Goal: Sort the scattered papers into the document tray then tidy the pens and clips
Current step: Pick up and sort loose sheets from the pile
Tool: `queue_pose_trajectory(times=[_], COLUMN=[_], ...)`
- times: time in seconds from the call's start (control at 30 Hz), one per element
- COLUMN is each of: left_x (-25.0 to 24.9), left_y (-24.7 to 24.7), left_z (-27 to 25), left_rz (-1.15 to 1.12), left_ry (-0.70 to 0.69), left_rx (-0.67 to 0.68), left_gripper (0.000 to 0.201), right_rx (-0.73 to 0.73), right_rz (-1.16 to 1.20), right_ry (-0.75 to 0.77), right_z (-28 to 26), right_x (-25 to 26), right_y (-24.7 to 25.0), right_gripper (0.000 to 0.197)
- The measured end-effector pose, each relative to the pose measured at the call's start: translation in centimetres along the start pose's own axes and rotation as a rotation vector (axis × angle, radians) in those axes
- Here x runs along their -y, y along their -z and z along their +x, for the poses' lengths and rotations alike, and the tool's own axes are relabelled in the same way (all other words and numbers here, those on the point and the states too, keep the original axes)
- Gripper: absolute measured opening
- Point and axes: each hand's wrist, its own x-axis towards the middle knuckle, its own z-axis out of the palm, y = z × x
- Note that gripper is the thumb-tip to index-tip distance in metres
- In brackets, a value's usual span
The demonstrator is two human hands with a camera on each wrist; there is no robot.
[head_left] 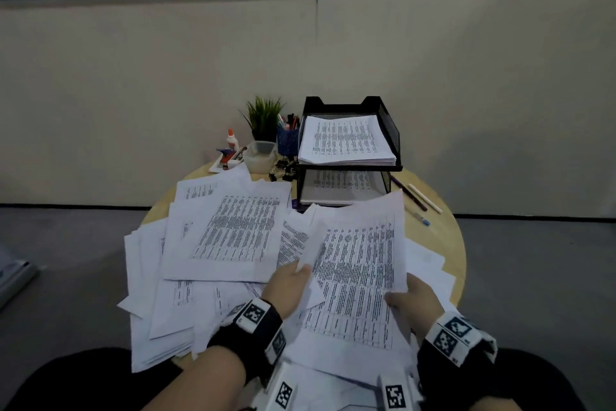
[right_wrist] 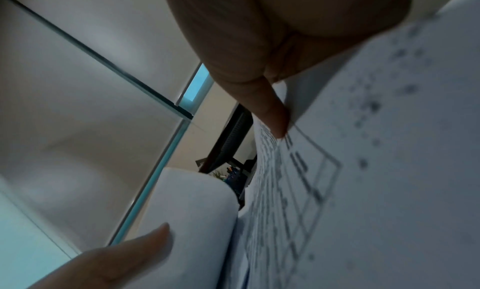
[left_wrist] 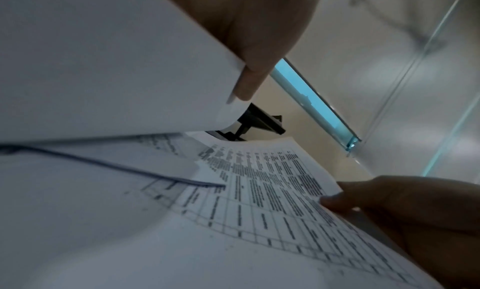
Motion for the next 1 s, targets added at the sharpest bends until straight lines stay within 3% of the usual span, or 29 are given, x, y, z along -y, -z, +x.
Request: queue_pose_trajectory(times=[0.07,0.17,0.33,0.53,0.63,0.73,0.83,1.0], left_x=[-0.9,-1.2,-0.9,-0.7,-1.0,-1.1,-1.1,-0.9], left_y=[-1.1,-2.9,-4.4,-4.6,-4.2,-3.6,-3.0,0.3], left_z=[-0.6,-1.6,-3.2,-4.9,-5.2,-4.9,-4.1,-0.7], left_rz=[-0.063,0.017,0.206,0.353,0.483,0.494,0.437,0.547], left_ry=[-0.018,-0.002,-0.055,-0.161,-0.253,-0.288,-0.277,-0.252], left_rx=[0.055,0.136,0.204,0.425,0.47,0.501,0.425,0.03], left_gripper=[0.03,0.018,0.027,0.036,0.039,0.045,0.057,0.039], right_rx=[-0.006,0.005,0.101,0.105,0.14,0.22,0.193,0.095], right_rz=[0.119,0.239,0.4,0.551,0.676,0.608,0.376,0.279], right_ry=[0.014,-0.035,-0.082,-0.218,-0.314,-0.286,-0.278,-0.144], right_z=[0.0,0.4,0.7,1.3,1.5,1.0,1.3,2.7], right_x=[-0.1,-0.5,-0.8,-0.7,-1.0,-1.2,-2.0,-2.7], right_y=[0.1,0.5,1.3,1.2,1.4,1.2,0.6,0.6], right_gripper=[0.017,0.019,0.018,0.014,0.036,0.032,0.043,0.047])
